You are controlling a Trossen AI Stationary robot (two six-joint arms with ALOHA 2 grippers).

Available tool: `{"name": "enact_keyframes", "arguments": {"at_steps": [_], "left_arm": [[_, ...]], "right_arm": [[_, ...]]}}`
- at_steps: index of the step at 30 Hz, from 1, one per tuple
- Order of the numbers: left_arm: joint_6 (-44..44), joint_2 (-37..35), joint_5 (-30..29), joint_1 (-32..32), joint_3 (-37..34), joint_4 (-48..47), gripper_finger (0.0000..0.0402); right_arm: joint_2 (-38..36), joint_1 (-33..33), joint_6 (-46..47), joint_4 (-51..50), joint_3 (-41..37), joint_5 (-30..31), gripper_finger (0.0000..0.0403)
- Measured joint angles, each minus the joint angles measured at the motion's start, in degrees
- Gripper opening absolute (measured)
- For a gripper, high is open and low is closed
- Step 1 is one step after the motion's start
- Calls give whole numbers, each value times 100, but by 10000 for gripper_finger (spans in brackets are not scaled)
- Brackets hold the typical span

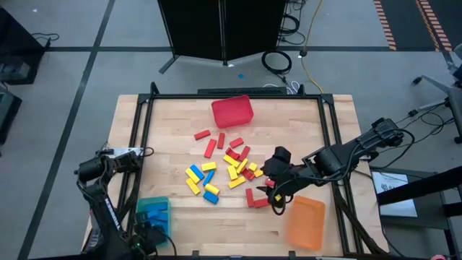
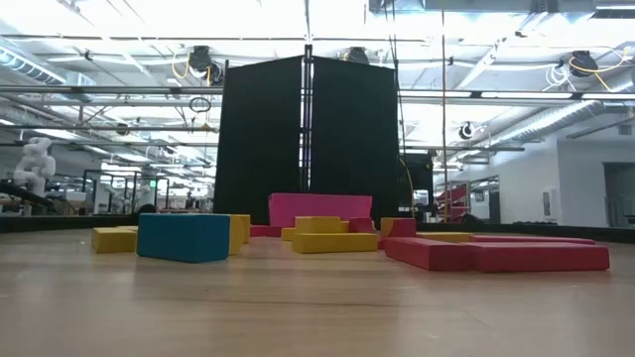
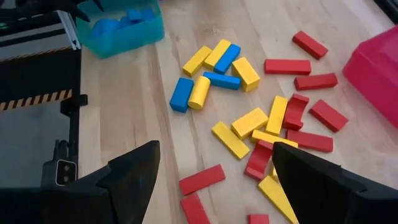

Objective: Sort blocks
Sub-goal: Put the blue block into the green bin

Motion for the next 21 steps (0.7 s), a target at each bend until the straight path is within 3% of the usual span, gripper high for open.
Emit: {"name": "enact_keyframes", "arguments": {"at_steps": [5, 11, 15, 18, 21], "left_arm": [[790, -566, -247, 292, 0, -386, 197], [1125, -1753, -1717, 1290, 3, -957, 198], [1319, -2256, -2175, 2248, 9, -618, 198], [2640, -2247, -2140, 2789, 9, 62, 198], [4301, -1966, -1673, 3205, 9, 910, 198]], "right_arm": [[0, 0, -198, 196, 0, 1, 306], [0, 0, -206, 155, 0, 1, 306], [0, 0, -211, 10, 0, 0, 306], [0, 2, -213, -277, 0, -2, 306], [0, 21, -212, -512, 0, -20, 306]]}}
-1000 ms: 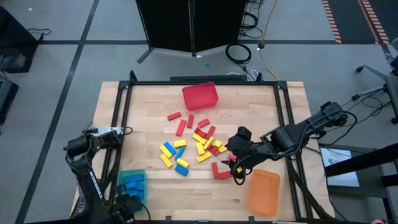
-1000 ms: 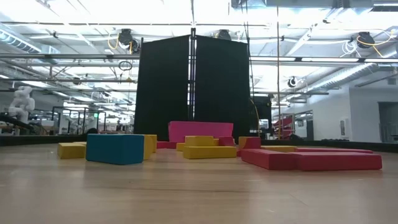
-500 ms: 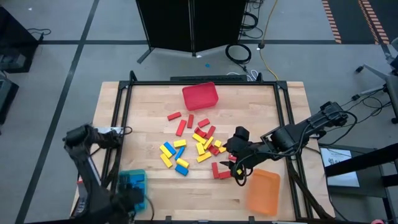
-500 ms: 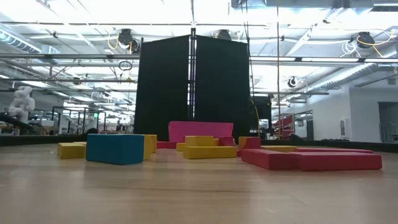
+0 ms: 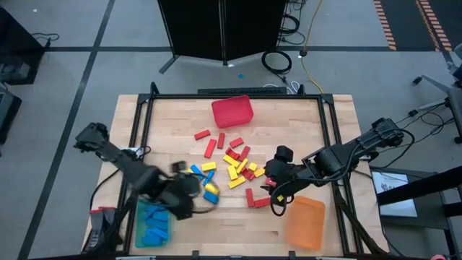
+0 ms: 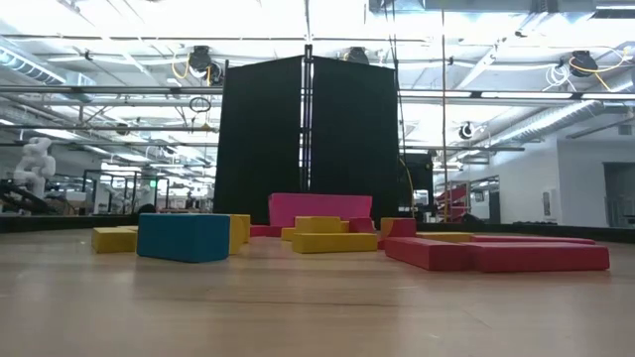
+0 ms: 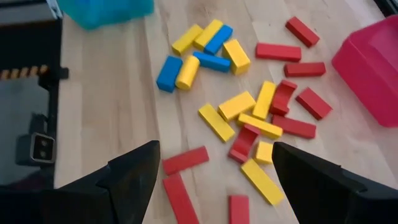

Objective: Sort blocks
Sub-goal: Put the blue block into the green bin

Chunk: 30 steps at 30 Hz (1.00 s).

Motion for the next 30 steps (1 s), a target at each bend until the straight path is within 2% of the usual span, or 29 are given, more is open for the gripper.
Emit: {"name": "enact_keyframes", "arguments": {"at_steps": [4, 12, 17, 21, 27, 30], "left_arm": [[1662, 611, 447, 457, -2, 563, 199], [3470, 1327, 798, 1080, -7, 846, 199], [3942, 1447, 1297, 1127, -73, 1285, 199], [3918, 1386, 1734, 1080, -650, 1568, 199], [3858, 1361, 1847, 998, -1473, 2222, 199], [3844, 1359, 1707, 1035, -1697, 2769, 199]], "right_arm": [[-15, 88, -1, -232, 0, -2, 306], [-97, 430, 305, -601, 0, -4, 306], [-107, 708, 585, -813, 0, -4, 306], [-107, 903, 626, -931, 0, -2, 306], [-107, 1008, 628, -1028, 0, -1, 306], [-107, 1006, 628, -1043, 0, 2, 306]]}}
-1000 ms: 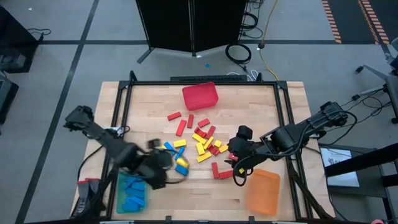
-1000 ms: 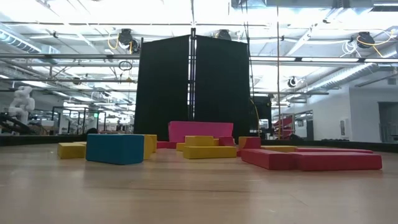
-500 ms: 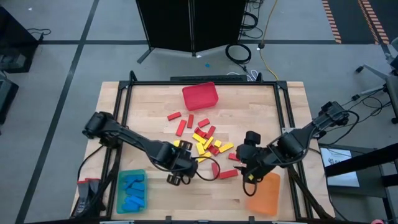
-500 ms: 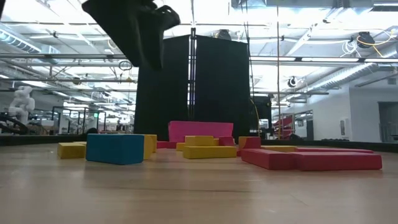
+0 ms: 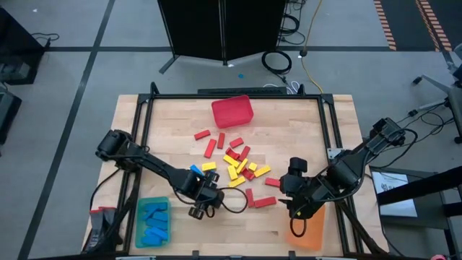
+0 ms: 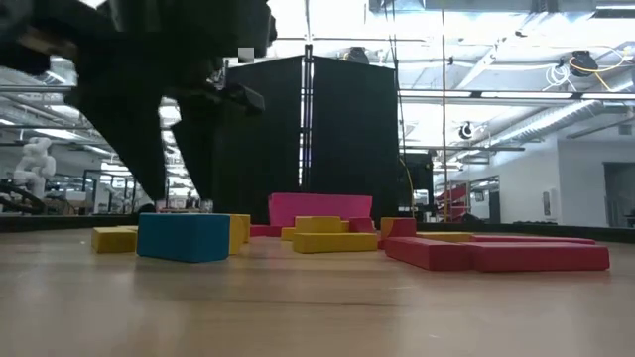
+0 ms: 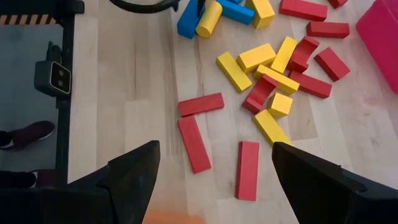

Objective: Sort blocks
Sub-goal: Put the blue block into the green bin

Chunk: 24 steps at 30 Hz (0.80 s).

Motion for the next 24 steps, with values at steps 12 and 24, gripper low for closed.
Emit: {"name": "enact_keyframes", "arguments": {"at_steps": [12, 24], "left_arm": [[3, -4, 361, 78, -32, 12, 199], [-70, -4, 291, 125, -266, 281, 199]], "right_arm": [[0, -2, 17, 2, 0, 0, 306], [0, -2, 113, 4, 0, 31, 306]]}}
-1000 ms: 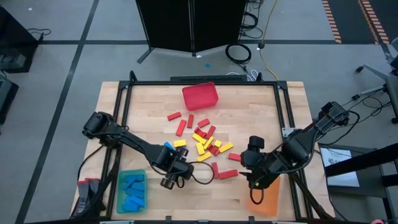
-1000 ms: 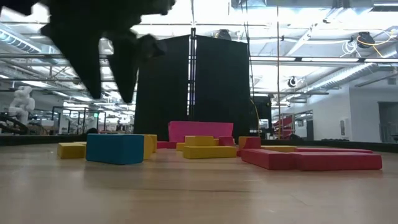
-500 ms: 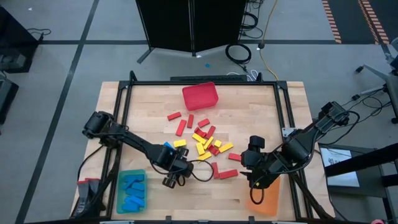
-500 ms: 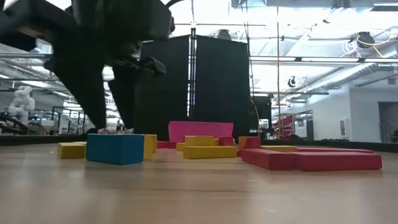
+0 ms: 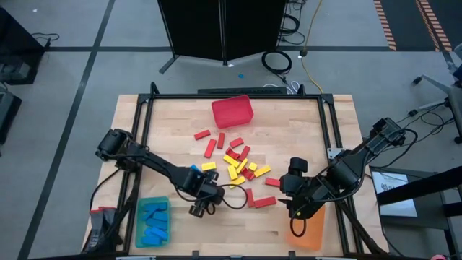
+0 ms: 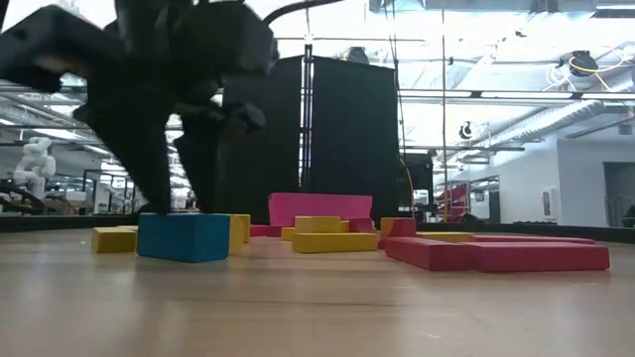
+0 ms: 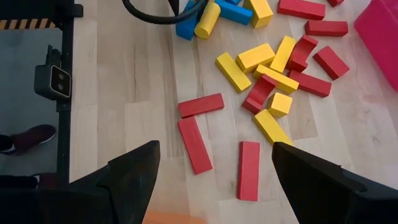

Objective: Sort blocks
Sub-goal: Put the blue block into the green bin

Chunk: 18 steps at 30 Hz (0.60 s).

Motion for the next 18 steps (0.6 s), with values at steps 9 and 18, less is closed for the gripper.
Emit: {"name": "enact_keyframes", "arguments": {"at_steps": [9, 18], "left_arm": [[-384, 0, 17, -7, -570, 106, 199], [-655, 2, -9, -7, -540, 426, 150]], "right_arm": [[0, 0, 14, 0, 0, -4, 306], [0, 0, 14, 2, 0, -4, 306]]}}
